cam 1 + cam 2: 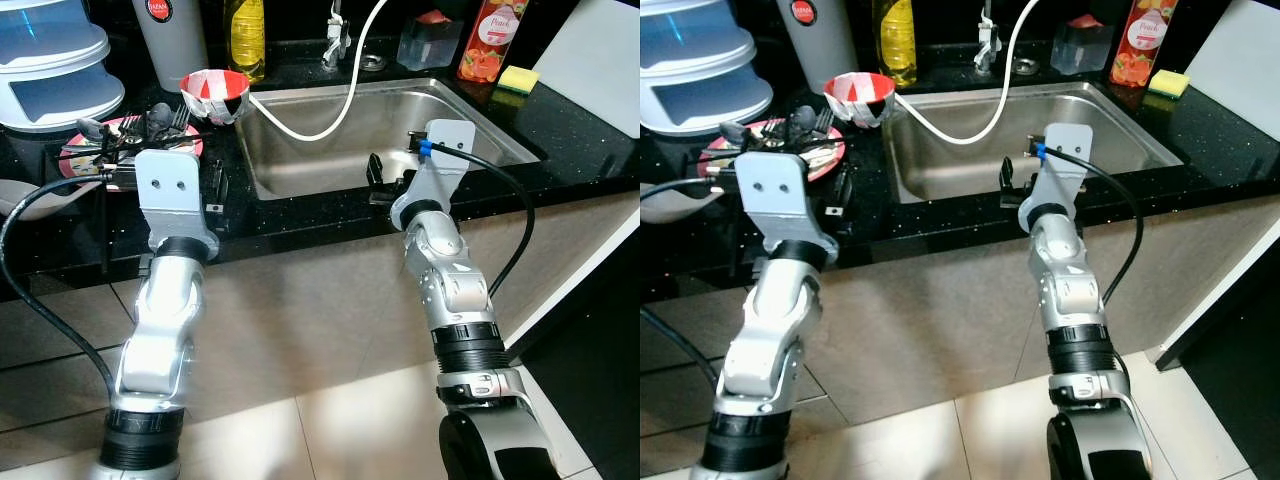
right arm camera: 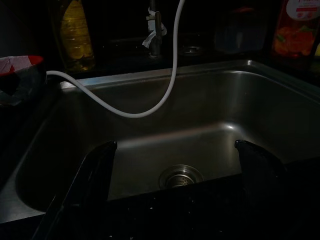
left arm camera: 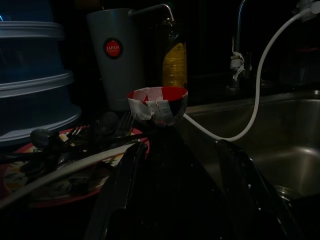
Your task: Kitchen organization
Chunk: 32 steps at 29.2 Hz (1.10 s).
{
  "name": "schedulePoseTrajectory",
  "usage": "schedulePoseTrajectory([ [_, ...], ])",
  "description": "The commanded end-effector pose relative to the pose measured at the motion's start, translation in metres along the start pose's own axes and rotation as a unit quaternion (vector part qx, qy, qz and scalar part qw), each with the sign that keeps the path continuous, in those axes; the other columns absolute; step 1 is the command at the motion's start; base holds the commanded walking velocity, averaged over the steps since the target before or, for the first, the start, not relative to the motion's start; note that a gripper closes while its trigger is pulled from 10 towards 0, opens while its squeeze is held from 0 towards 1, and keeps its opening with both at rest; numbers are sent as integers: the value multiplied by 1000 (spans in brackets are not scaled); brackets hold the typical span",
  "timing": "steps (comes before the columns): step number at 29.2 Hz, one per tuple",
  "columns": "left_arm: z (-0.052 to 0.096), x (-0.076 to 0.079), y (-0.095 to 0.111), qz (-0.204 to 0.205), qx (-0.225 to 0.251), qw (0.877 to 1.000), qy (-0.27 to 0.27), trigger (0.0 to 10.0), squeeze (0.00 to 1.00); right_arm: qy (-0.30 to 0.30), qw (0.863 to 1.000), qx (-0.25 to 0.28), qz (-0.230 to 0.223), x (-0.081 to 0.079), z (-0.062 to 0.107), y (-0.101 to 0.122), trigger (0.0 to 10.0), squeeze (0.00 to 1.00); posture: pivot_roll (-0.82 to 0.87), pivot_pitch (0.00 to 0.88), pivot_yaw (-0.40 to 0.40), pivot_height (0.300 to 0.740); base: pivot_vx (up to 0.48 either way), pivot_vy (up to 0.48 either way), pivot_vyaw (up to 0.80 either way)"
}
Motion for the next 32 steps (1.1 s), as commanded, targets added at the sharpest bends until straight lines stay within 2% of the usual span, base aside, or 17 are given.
schedulePoseTrajectory([
  [1, 5, -1, -6, -5, -13, 1000, 6, 10000, 0, 3, 1000, -6, -2, -2, 1, -3, 10000, 0, 84, 0, -17, 740, 0, 0, 0],
  [9, 8, 2, -14, -19, -30, 999, -1, 10000, 0, 3, 1000, -18, -1, -3, 6, -11, 10000, 0, 79, 0, -10, 740, 0, 0, 0],
  [11, 8, 3, -15, -27, -34, 999, -4, 10000, 0, 2, 1000, -18, -2, -3, 6, -11, 10000, 0, 79, 0, -8, 740, 0, 0, 0],
  [13, 8, 3, -20, -56, -43, 997, -10, 10000, 0, 2, 1000, -18, -4, -4, 6, -11, 10000, 0, 76, 0, -1, 740, 0, 0, 0],
  [16, 9, 4, -22, -63, -46, 997, -15, 10000, 0, 2, 1000, -19, -5, -6, 6, -12, 10000, 0, 78, 0, 4, 740, 0, 0, 0],
  [22, 19, 8, -37, -61, -70, 995, -24, 10000, 0, -6, 999, -41, 19, -4, 16, -37, 10000, 0, 88, 0, 15, 740, 0, 0, 0],
  [24, 27, 12, -44, -66, -80, 994, -28, 10000, 0, -14, 998, -45, 49, 2, 26, -48, 10000, 0, 89, 0, 17, 740, 0, 0, 0],
  [27, 29, 14, -42, -65, -75, 995, -29, 10000, 0, -14, 998, -30, 58, 2, 28, -44, 10000, 0, 91, 0, 21, 740, 0, 0, 0],
  [32, 22, 9, -33, -77, -54, 995, -26, 10000, 0, -18, 998, -11, 60, 3, 22, -34, 10000, 0, 90, 0, 25, 740, 0, 0, 0],
])
Point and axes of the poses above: a point about 5 cm out from each wrist's last joint towards the gripper, its own z axis pointing back from the gripper into the wrist, its own y axis along the axis of the wrist's last joint, x = y × z, the point moved 1 cm from there along -z, pointing out of the wrist towards the gripper, and after that the axes turned 11 degrees about z, right-handed, at the moved point
